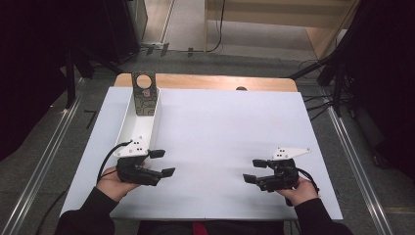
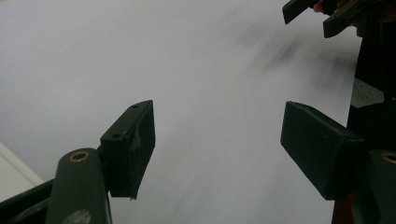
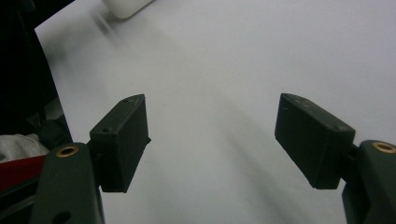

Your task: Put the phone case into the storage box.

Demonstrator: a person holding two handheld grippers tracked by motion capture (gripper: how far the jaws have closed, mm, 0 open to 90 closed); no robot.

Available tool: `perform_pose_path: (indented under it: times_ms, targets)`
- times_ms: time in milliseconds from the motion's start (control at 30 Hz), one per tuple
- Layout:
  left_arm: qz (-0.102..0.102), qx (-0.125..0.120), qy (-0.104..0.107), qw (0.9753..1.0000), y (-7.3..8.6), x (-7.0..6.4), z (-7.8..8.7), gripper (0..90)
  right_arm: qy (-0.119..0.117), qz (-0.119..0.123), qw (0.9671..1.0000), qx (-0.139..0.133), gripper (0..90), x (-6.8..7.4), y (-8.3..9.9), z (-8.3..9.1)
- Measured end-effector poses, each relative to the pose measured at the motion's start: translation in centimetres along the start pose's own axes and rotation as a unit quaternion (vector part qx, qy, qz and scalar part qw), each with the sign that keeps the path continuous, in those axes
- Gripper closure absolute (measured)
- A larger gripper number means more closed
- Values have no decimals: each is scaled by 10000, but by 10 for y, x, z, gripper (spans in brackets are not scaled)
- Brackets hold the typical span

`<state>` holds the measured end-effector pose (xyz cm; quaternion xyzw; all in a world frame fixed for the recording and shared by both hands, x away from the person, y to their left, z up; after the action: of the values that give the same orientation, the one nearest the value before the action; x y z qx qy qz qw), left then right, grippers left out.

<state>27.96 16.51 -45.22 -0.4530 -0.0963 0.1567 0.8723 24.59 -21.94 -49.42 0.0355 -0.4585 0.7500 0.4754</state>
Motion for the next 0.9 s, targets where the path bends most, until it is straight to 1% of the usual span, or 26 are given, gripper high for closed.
perform_pose_path:
  times_ms: [100,200,467,633,700,767,900]
  targets:
    - [-12,-18,10,10000,3,-1,0,263,4,-1,10000,-9,251,0,0,0]
    - [-9,25,54,10000,5,-2,0,263,4,3,10000,-11,252,0,0,0]
    - [-45,210,131,9997,11,-4,-3,263,0,4,10000,-11,252,0,0,0]
    - [-100,390,115,9991,15,-4,-4,263,-2,0,10000,-15,251,0,0,0]
    - [-130,390,105,9991,16,-4,-3,263,0,0,10000,-12,251,0,0,0]
    - [-106,380,121,9991,16,-5,-3,263,4,4,10000,-9,252,0,0,0]
    - [-177,407,135,9989,16,-7,-3,263,3,-1,10000,-8,252,0,0,0]
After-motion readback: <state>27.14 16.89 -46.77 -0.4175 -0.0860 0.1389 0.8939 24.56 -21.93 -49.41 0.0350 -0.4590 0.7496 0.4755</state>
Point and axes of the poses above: each handheld gripper's, and its own axes: z roughly backward along the jaws, y roughly out of its underside, x roughly to its left, the point moved 3 cm from there along -z, roughly forward along the jaws, and after that the axes turned 13 degrees about -z, right-handed, at the moved point
